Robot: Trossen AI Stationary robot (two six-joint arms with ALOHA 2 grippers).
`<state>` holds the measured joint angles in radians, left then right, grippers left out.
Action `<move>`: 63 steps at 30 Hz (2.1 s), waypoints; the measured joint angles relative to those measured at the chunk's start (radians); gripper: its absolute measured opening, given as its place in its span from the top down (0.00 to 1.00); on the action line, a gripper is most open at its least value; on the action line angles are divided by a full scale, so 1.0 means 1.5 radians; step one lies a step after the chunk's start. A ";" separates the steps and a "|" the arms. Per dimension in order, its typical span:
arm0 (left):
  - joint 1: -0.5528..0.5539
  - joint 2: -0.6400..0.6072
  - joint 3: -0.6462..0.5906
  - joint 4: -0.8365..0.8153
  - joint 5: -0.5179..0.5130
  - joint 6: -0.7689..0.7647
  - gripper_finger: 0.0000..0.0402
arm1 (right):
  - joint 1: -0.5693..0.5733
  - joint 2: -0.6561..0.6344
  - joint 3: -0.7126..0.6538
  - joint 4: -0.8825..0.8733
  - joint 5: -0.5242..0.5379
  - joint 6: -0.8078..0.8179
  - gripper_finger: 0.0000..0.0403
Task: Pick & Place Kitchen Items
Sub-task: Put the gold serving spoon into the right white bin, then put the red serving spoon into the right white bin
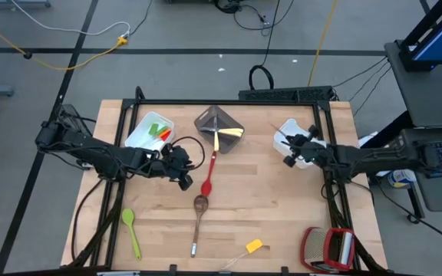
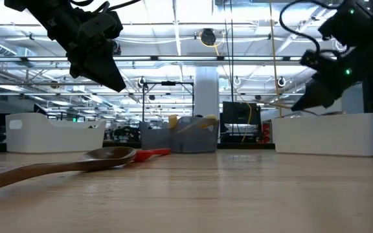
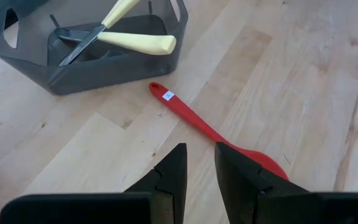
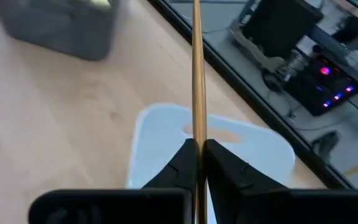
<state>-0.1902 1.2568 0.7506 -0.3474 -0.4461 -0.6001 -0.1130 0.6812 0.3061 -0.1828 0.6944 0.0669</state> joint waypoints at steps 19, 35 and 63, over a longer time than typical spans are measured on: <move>0.000 0.000 0.000 0.000 0.000 -0.005 0.79 | -0.020 -0.010 -0.094 0.065 0.036 0.052 0.87; 0.000 0.000 0.000 0.000 -0.001 -0.007 0.79 | -0.020 -0.018 -0.081 0.288 -0.014 -0.154 0.66; -0.022 0.000 0.006 0.047 0.082 -0.266 0.79 | -0.019 0.234 -0.080 0.775 -0.582 -0.139 0.61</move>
<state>-0.2231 1.2568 0.7593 -0.2769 -0.3227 -0.9984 -0.1417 1.0328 0.1859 0.9800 -0.1784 -0.1418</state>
